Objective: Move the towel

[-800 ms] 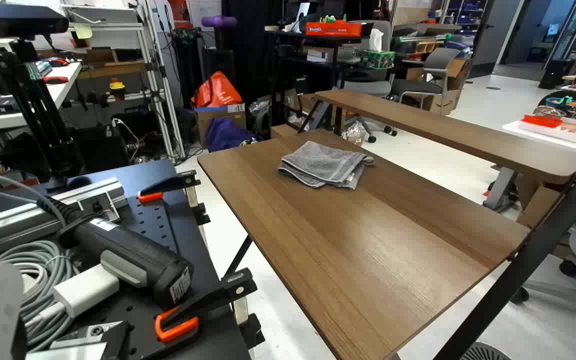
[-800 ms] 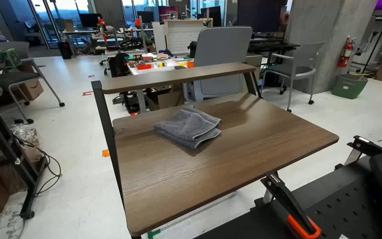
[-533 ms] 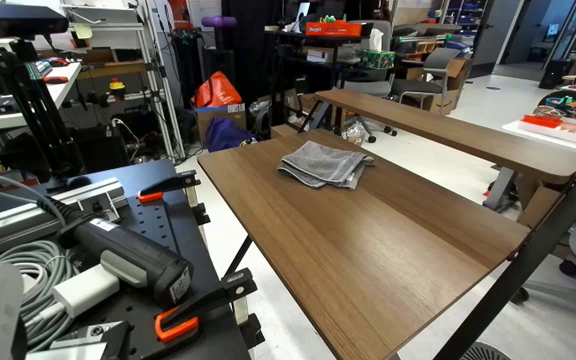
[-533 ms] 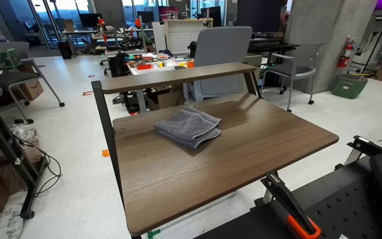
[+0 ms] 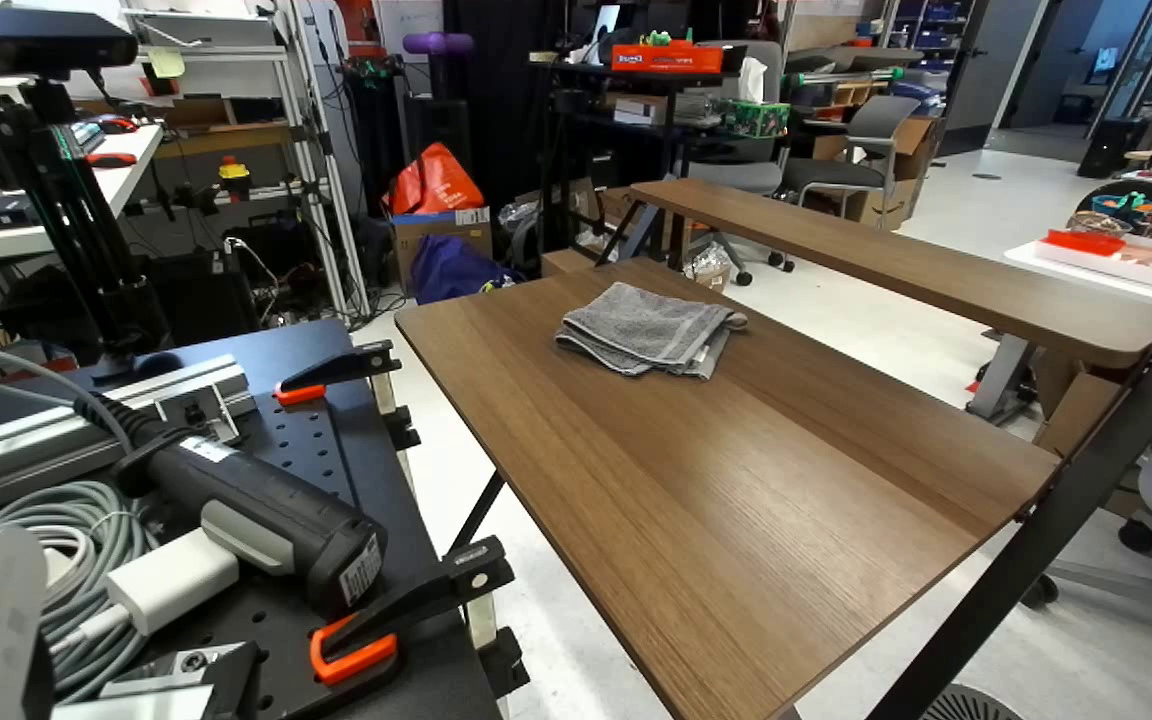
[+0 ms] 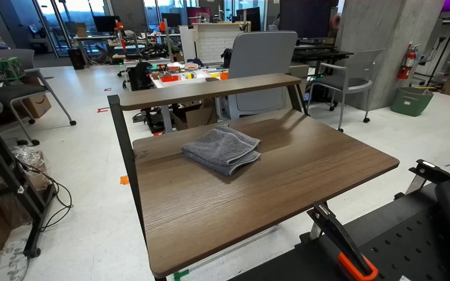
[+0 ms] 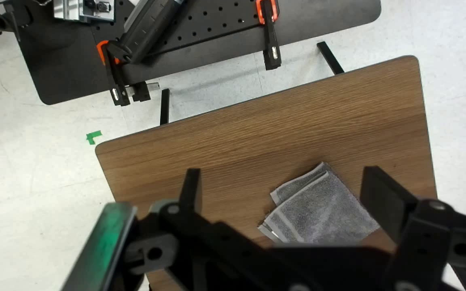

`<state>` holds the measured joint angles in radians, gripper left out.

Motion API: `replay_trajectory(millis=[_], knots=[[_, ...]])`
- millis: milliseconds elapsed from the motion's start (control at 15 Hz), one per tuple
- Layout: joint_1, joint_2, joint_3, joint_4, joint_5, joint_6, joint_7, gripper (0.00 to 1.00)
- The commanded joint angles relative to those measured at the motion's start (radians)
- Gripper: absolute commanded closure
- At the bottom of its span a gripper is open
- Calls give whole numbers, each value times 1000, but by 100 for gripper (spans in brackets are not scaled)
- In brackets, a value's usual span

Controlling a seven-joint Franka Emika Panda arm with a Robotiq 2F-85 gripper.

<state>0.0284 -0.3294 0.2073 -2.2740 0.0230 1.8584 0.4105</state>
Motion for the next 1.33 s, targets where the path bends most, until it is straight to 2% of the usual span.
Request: replay_trajectory(millis=[0,267,600,933,1267], knots=[[10,87,-2,36,-5,90,46,0],[19,252,-4,94,-8,237,73,0],[62,523,-24,208,-11,414,82,0],[141,770,-73,351,-22,513,85,0],[209,984,-154,517,-20,547,99,0]])
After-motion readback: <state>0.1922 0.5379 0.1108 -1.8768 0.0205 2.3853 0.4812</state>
